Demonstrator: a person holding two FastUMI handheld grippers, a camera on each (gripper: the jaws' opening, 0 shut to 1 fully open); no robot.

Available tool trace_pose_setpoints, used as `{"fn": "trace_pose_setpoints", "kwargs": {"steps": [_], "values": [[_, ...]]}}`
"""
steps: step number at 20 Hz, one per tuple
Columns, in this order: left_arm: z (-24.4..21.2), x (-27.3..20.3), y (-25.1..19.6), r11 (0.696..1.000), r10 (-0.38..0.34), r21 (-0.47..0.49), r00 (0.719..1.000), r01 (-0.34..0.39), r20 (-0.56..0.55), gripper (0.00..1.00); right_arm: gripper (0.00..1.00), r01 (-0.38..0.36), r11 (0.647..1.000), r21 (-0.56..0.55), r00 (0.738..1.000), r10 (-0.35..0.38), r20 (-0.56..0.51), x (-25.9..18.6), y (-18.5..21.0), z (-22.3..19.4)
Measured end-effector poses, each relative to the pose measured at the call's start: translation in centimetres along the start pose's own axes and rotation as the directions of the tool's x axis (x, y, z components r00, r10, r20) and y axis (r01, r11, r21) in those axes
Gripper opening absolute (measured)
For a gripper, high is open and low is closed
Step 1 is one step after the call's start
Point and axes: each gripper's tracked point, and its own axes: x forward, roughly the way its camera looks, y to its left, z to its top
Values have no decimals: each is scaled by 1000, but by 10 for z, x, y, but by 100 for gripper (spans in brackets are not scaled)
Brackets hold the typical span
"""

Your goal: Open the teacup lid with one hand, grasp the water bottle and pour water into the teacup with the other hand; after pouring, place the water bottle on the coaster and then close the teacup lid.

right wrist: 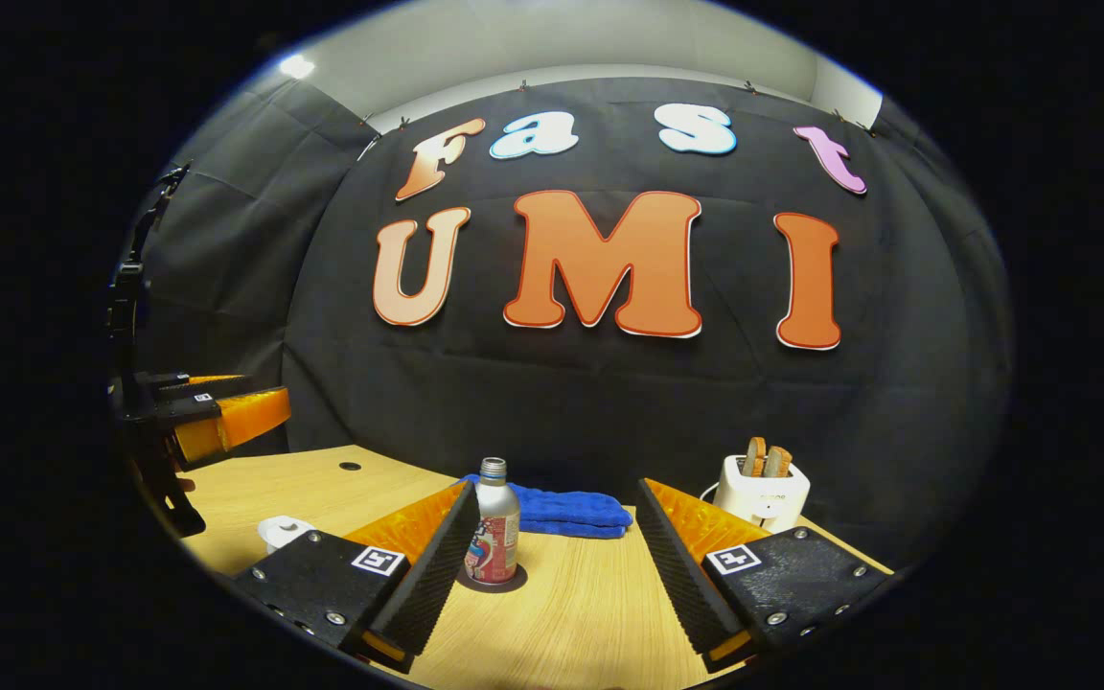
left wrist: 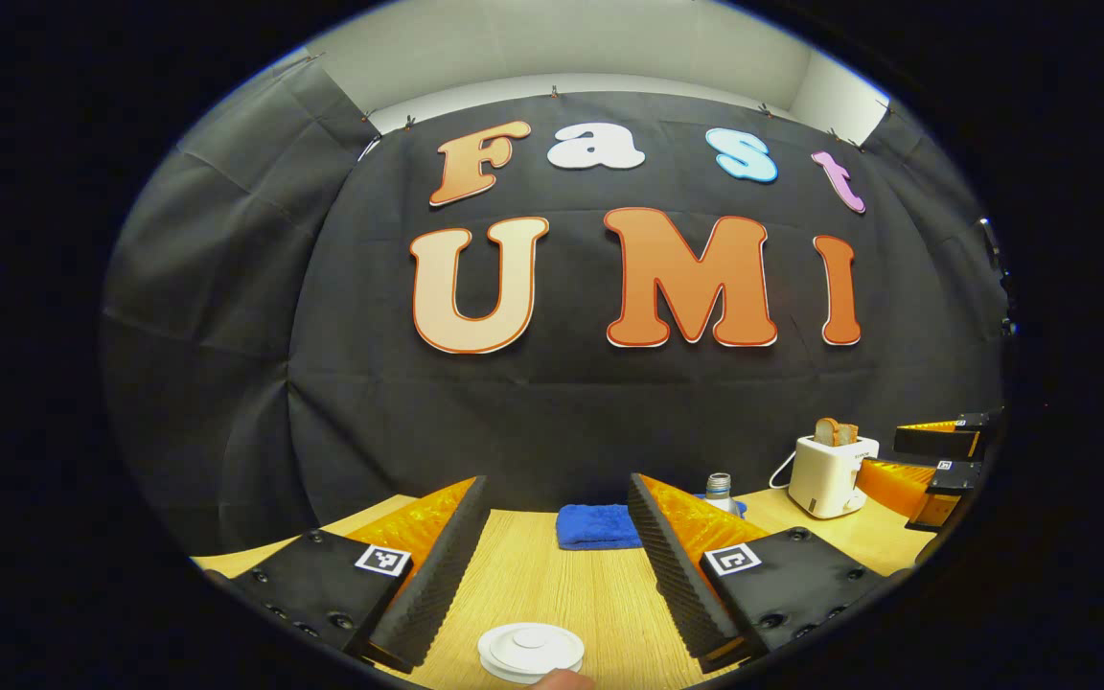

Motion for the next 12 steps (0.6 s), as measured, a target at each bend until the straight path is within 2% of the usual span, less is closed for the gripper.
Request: {"fn": "trace_pose_setpoints", "kwargs": {"steps": [2,5,6,7,9,11,12], "values": [[0,-1,-1,1000,-3,-4,1000,3,-4,100,99,17,1000,-6,1000,-17,-1,-4,-5,0],[-1,-4,3,1000,5,-3,1000,-5,-5,92,98,30,1000,-7,1000,-30,7,-9,-11,3],[-1,-6,4,1000,7,-2,1000,-7,-7,96,98,34,999,-6,999,-34,8,-9,-12,4],[-2,-6,5,1000,7,-1,1000,-7,-8,92,98,39,999,-4,999,-39,9,-10,-13,5],[-3,-8,6,1000,6,-5,1000,-6,-12,96,98,41,999,2,999,-41,11,-12,-13,6],[-5,-10,7,1000,6,-7,1000,-6,-16,96,98,42,999,1,999,-42,10,-12,-13,6],[-6,-10,8,1000,8,-6,1000,-8,-19,92,98,44,999,-1,999,-44,10,-13,-13,6]]}}
